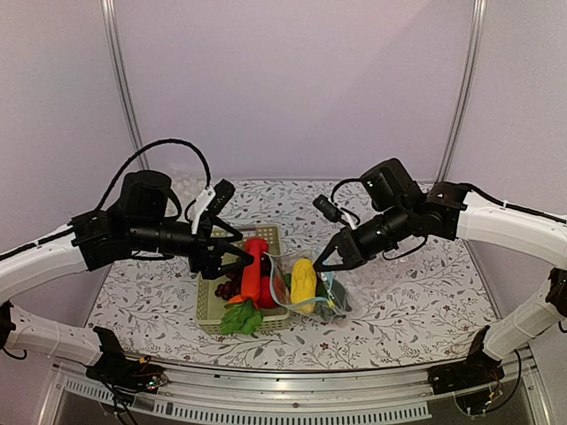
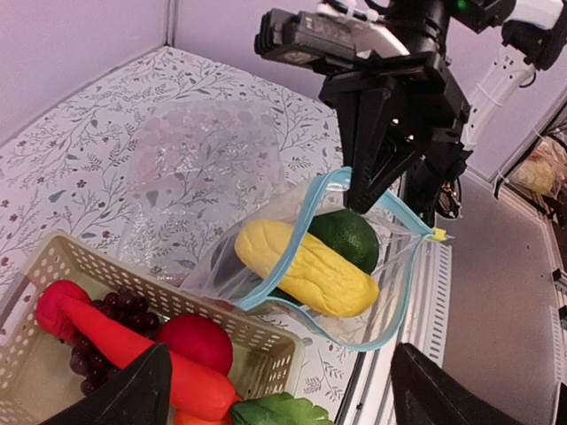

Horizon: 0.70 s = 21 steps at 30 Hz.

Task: Place the food in the zip-top bag and seal the zipper
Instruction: Pass from the right arm to the left

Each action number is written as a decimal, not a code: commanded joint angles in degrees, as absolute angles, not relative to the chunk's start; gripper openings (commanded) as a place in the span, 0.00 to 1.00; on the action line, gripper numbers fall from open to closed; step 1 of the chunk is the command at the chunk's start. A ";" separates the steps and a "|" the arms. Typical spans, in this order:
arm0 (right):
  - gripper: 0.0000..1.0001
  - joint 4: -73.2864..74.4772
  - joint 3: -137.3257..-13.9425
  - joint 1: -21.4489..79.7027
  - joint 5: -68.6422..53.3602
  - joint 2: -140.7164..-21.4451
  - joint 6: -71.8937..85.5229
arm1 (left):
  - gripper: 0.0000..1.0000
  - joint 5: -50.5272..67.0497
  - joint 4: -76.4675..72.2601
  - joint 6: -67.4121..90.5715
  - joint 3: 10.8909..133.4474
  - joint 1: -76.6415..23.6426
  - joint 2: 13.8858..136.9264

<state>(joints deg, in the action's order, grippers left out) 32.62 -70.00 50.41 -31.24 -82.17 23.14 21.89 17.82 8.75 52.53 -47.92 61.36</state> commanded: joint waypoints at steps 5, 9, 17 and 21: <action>0.00 37.93 -72.15 49.38 -47.42 -82.77 14.86 | 0.85 32.25 18.95 -7.85 51.78 -48.60 62.90; 0.00 37.79 -72.32 49.27 -50.65 -83.43 14.44 | 0.85 32.39 18.19 -9.18 52.25 -50.71 63.77; 0.00 37.97 -73.15 49.31 -54.37 -84.13 13.89 | 0.72 31.38 20.68 -12.86 53.86 -53.70 68.17; 0.00 38.11 -73.84 49.26 -54.73 -84.29 13.89 | 0.63 31.00 21.20 -14.11 54.06 -54.46 67.97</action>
<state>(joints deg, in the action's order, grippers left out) 38.28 -71.59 49.67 -51.96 -83.81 14.96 31.38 19.49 -11.16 52.66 -53.28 68.27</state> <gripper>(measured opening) 0.006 0.667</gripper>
